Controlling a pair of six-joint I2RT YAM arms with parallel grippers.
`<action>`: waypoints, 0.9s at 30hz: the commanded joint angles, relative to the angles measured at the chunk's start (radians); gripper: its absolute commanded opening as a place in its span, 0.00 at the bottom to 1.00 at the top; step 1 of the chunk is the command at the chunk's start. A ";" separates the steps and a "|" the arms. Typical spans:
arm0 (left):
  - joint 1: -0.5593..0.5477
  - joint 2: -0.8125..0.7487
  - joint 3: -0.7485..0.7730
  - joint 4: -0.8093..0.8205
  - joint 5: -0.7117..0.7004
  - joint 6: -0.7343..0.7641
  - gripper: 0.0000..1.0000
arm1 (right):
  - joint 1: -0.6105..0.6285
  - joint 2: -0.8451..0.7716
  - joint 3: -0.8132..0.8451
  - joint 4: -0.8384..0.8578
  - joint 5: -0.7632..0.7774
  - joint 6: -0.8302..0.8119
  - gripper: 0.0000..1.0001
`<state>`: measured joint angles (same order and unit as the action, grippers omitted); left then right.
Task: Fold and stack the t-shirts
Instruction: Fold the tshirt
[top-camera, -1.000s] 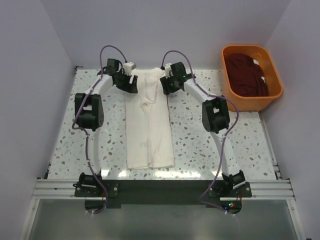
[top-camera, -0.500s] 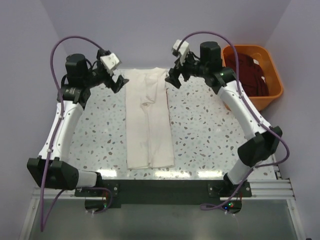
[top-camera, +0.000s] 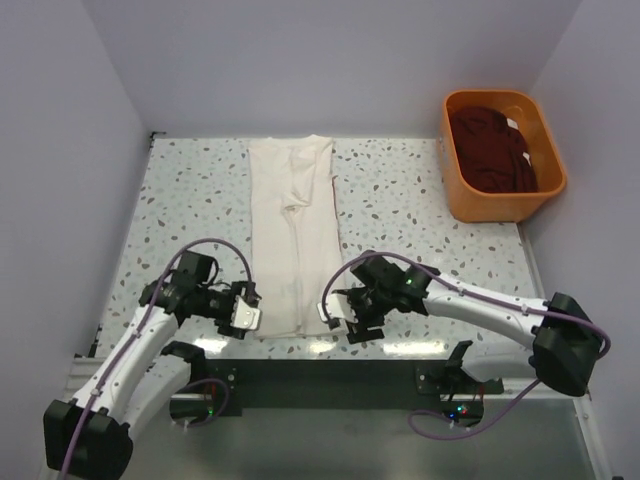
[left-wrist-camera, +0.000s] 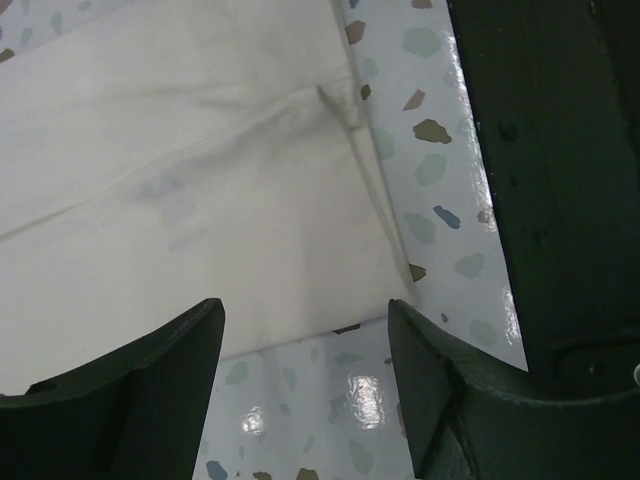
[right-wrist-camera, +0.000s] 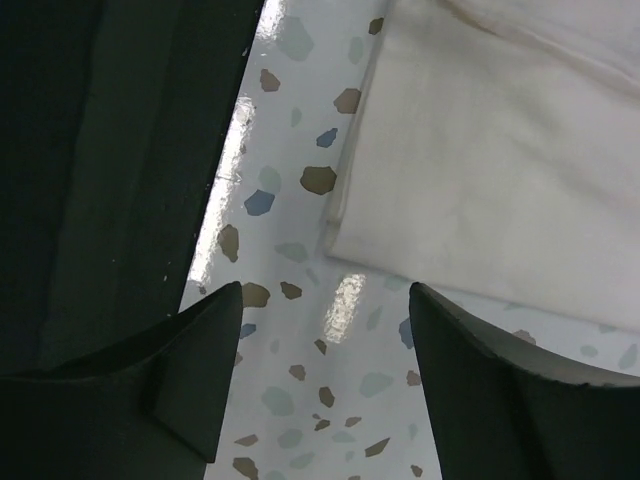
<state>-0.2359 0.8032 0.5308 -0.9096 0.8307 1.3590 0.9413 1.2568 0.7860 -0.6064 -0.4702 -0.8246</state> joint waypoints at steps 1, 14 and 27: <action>-0.068 0.004 -0.063 0.058 -0.007 0.118 0.70 | 0.019 -0.002 -0.066 0.190 0.062 -0.093 0.69; -0.301 0.099 -0.152 0.227 -0.208 0.000 0.60 | 0.100 0.111 -0.143 0.362 0.134 -0.171 0.52; -0.324 0.189 -0.186 0.331 -0.311 -0.012 0.32 | 0.163 0.216 -0.133 0.346 0.252 -0.229 0.21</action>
<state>-0.5529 0.9771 0.3733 -0.6117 0.5968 1.3243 1.0966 1.4261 0.6533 -0.2676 -0.2714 -1.0321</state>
